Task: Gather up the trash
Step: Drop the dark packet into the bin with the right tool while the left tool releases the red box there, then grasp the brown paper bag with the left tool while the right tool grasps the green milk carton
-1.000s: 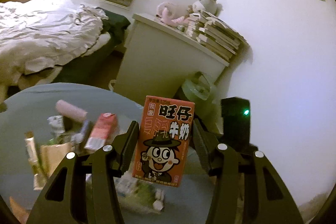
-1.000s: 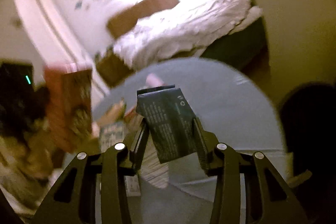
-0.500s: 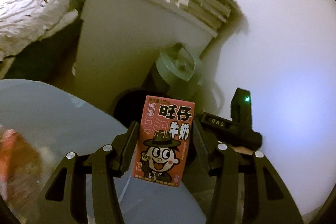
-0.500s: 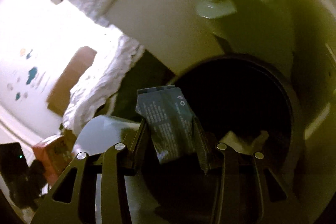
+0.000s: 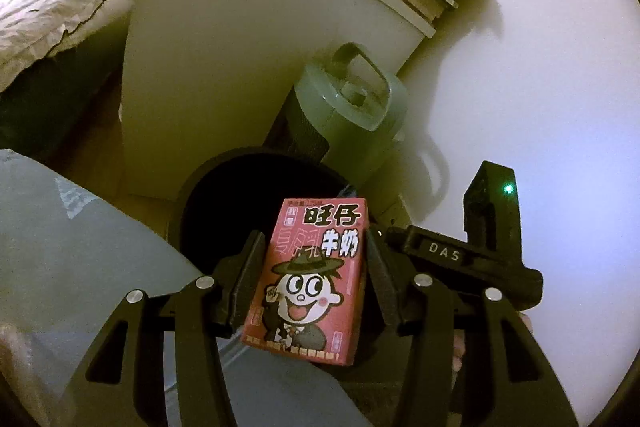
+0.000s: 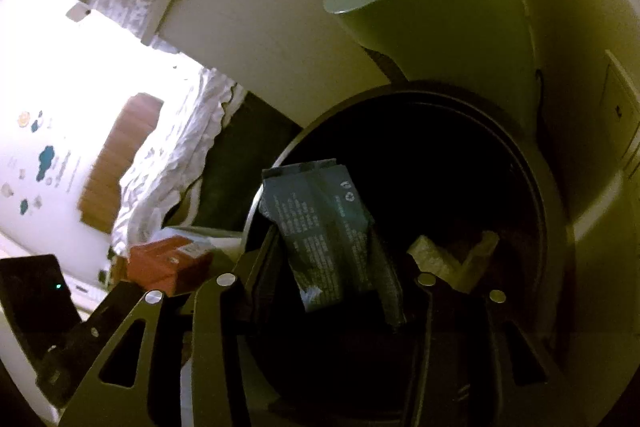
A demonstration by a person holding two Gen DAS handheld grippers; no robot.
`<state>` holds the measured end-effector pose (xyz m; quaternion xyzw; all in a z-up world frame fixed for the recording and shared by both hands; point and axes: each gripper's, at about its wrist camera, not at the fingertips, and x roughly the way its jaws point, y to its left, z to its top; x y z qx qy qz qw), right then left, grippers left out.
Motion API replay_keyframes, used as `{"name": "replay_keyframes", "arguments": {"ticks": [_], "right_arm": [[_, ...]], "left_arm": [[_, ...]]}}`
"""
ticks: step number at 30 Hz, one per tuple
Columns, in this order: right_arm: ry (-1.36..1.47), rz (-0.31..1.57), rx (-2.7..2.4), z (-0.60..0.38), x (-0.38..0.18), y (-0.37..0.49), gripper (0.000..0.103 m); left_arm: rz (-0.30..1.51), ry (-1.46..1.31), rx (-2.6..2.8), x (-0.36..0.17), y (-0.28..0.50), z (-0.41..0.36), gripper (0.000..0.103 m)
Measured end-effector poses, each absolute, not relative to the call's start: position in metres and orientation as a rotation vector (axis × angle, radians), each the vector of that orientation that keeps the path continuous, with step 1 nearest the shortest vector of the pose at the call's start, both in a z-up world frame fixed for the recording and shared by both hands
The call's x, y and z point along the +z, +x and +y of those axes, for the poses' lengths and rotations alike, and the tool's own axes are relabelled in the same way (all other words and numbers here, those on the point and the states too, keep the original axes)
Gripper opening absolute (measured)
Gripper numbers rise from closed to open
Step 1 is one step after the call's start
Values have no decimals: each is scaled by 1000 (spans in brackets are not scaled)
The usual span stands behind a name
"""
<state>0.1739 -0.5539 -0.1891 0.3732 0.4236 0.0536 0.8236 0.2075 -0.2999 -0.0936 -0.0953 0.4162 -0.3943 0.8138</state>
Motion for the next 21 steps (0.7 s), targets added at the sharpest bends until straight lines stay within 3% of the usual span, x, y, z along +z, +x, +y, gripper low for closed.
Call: {"name": "replay_keyframes", "arguments": {"ticks": [5, 9, 17, 21], "right_arm": [[806, 892, 112, -552, -188, 173, 59], [807, 890, 114, -549, -190, 175, 60], [796, 869, 153, -537, -186, 174, 60], [788, 831, 201, -526, -180, 170, 60]], "left_arm": [[902, -195, -825, -95, 207, -302, 53], [900, -191, -820, -92, 204, -298, 61], [871, -206, -811, -74, 186, -274, 62], [856, -207, -784, -65, 167, -255, 68]]}}
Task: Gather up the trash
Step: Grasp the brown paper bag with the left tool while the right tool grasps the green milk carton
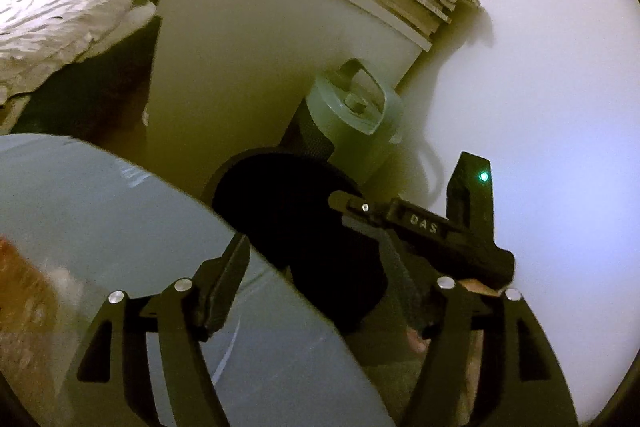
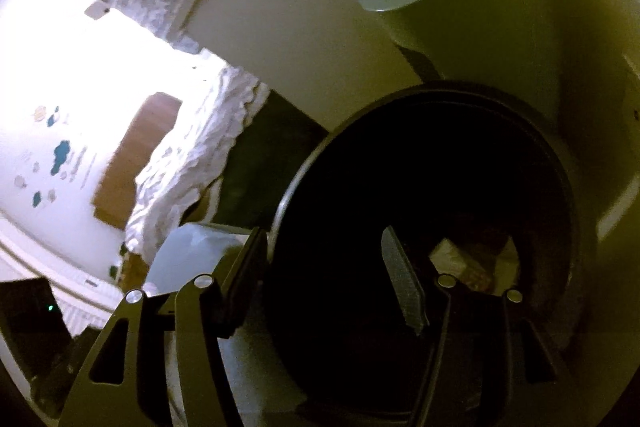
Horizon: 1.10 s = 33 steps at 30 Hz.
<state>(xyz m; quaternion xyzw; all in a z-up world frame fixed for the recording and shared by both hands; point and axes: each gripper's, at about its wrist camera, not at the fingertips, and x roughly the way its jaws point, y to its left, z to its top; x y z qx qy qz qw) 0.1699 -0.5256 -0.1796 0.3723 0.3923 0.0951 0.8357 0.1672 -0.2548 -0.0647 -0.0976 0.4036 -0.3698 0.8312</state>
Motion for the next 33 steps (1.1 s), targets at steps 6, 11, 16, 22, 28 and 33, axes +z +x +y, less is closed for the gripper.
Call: {"name": "replay_keyframes", "arguments": {"ticks": [6, 11, 16, 22, 28, 33], "right_arm": [[730, 770, 289, -497, -165, 152, 65], [624, 725, 383, -462, -147, 133, 65], [511, 722, 545, -409, -125, 114, 67], [295, 798, 767, -309, -99, 88, 76], [78, 896, 794, -239, -102, 82, 84], [15, 954, 791, -218, -111, 82, 63]], "left_arm": [[814, -211, -743, -48, 125, -207, 68], [766, -218, -643, -34, 89, -146, 68], [752, -250, -518, -33, 69, -78, 68], [852, -322, -434, -57, 81, -18, 68], [935, -301, -424, -78, 100, -11, 68], [991, -293, -400, -96, 114, -8, 59]]}}
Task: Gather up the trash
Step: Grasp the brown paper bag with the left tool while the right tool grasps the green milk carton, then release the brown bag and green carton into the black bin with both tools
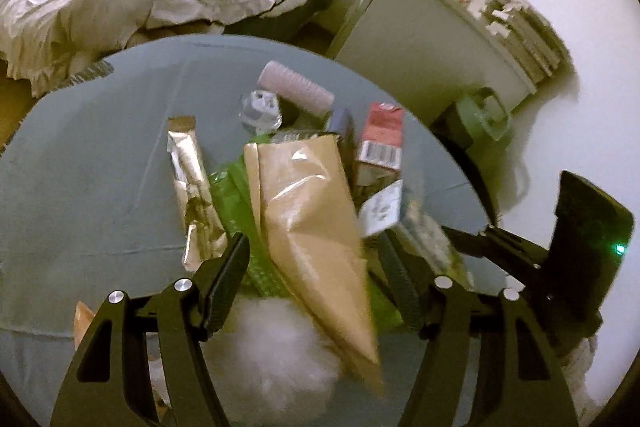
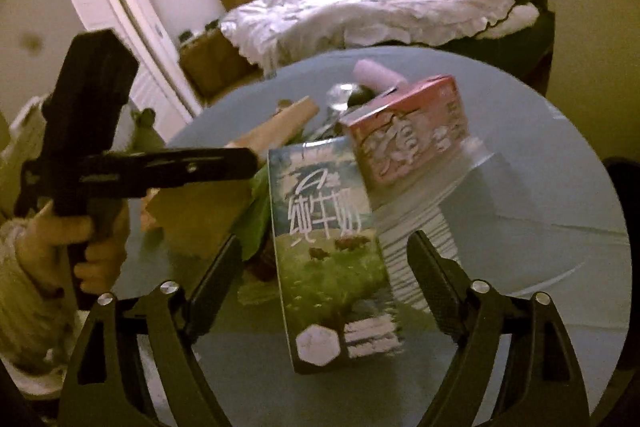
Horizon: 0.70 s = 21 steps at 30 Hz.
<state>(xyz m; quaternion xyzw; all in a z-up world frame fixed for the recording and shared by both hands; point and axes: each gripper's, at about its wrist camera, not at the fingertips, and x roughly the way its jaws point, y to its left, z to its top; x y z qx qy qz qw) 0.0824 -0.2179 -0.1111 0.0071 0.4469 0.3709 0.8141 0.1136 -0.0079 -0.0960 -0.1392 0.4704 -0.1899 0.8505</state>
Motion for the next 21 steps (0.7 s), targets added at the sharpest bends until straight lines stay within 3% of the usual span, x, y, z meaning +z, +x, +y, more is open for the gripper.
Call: {"name": "replay_keyframes", "arguments": {"ticks": [1, 2, 13, 21], "right_arm": [[4, 959, 787, -214, -113, 80, 57], [5, 955, 788, -214, -112, 79, 53], [303, 767, 779, -300, -88, 77, 50], [483, 671, 524, -410, -83, 93, 50]], "left_arm": [[996, -284, -406, -99, 115, -9, 52], [996, -280, -407, -100, 115, -9, 52], [829, -318, -457, -52, 101, -15, 48], [787, -256, -614, -25, 123, -96, 48]]}}
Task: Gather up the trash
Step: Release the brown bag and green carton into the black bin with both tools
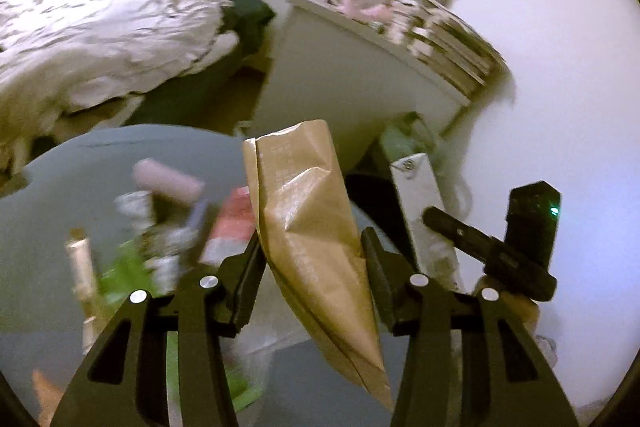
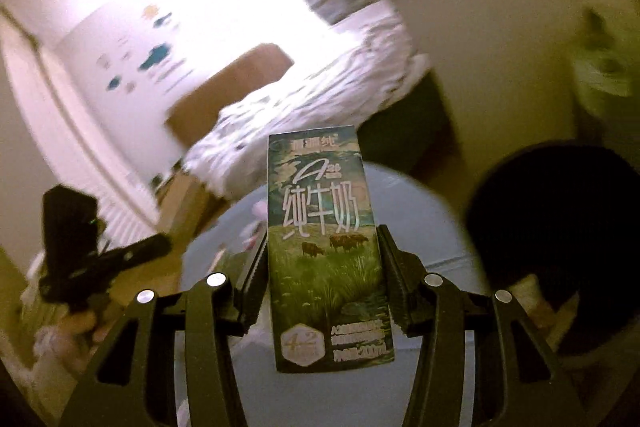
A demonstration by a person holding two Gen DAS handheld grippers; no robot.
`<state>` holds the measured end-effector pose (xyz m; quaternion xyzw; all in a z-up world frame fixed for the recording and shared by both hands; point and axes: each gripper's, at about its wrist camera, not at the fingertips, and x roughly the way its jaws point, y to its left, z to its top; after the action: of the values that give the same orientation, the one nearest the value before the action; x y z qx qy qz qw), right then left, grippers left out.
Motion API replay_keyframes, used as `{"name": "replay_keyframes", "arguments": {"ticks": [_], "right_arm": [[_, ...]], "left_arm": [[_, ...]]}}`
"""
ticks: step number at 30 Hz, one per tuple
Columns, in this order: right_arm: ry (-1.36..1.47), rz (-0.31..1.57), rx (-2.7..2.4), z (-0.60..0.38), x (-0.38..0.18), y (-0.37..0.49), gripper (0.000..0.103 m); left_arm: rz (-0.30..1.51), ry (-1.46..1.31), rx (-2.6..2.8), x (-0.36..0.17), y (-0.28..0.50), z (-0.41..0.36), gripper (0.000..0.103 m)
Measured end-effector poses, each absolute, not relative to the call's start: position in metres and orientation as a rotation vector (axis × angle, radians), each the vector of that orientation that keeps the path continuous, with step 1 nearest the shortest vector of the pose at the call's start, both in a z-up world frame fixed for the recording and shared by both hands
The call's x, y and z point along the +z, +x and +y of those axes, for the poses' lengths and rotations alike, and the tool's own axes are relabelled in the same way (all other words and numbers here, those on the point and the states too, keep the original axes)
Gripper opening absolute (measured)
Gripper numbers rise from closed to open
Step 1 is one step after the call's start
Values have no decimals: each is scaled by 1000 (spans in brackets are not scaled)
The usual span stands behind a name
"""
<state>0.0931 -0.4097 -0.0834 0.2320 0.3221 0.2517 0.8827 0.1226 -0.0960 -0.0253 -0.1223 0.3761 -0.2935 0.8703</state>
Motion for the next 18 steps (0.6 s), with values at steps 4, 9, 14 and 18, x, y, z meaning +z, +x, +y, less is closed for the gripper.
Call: {"name": "replay_keyframes", "arguments": {"ticks": [4, 9, 14, 18], "right_arm": [[533, 656, 427, -451, -90, 99, 51], [573, 652, 321, -488, -105, 115, 51], [605, 664, 269, -511, -122, 127, 51], [610, 667, 225, -523, -131, 132, 51]], "left_arm": [[783, -221, -695, -24, 139, -143, 48], [807, -208, -777, -31, 160, -195, 48], [844, -198, -812, -46, 178, -230, 48], [872, -197, -825, -62, 190, -248, 48]]}}
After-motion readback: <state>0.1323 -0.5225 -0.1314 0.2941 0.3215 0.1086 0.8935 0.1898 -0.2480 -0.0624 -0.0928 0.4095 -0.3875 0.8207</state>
